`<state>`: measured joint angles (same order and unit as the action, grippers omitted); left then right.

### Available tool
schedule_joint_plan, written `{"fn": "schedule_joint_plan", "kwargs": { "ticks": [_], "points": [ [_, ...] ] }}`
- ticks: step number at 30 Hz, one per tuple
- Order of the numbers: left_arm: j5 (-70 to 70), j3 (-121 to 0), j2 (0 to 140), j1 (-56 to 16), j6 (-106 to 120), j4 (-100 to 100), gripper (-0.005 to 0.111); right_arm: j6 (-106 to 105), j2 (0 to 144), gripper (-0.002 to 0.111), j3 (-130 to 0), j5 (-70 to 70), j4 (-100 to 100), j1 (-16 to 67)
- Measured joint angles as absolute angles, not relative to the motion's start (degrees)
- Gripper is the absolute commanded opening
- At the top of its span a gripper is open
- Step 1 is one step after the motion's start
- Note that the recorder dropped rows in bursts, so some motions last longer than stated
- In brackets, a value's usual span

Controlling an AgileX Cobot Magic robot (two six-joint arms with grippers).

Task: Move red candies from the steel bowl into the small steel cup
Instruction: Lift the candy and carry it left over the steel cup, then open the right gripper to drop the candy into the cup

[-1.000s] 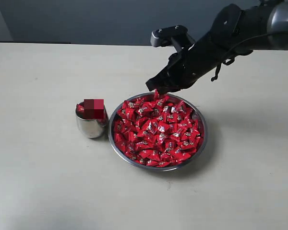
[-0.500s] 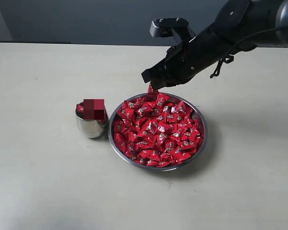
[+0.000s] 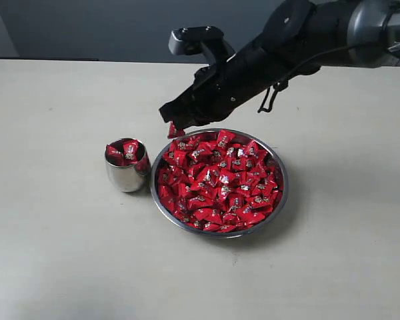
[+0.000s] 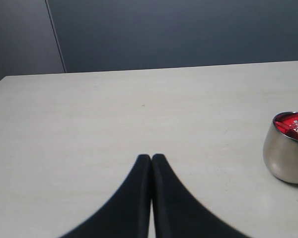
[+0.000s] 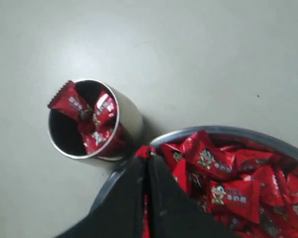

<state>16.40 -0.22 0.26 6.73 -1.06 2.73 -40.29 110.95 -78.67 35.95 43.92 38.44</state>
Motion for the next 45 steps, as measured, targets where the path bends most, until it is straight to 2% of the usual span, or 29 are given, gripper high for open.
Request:
{"fn": "schedule_joint_plan", "kwargs": {
  "ticks": [15,32,34,40,42,45],
  "points": [
    [16.4,-0.22,0.26,6.73,-1.06,2.73,0.0,-37.55,119.66,-0.001,-91.47,40.59,44.02,45.83],
    [16.4,-0.22,0.26,6.73,-1.06,2.73,0.0,-32.8,121.63,0.0,-91.96,41.13,38.09,46.47],
    [16.4,-0.22,0.26,6.73,-1.06,2.73,0.0,-33.08,121.63,0.007,-91.96,41.26,38.09,46.47],
    [16.4,-0.22,0.26,6.73,-1.06,2.73,0.0,-33.39,121.63,0.045,-91.96,42.37,38.09,46.47],
    [16.4,-0.22,0.26,6.73,-1.06,2.73,0.0,-33.54,121.63,0.05,-91.96,42.46,38.09,46.47],
    [16.4,-0.22,0.26,6.73,-1.06,2.73,0.0,-33.54,121.63,0.049,-91.96,42.46,38.09,46.47]
  ]
}}
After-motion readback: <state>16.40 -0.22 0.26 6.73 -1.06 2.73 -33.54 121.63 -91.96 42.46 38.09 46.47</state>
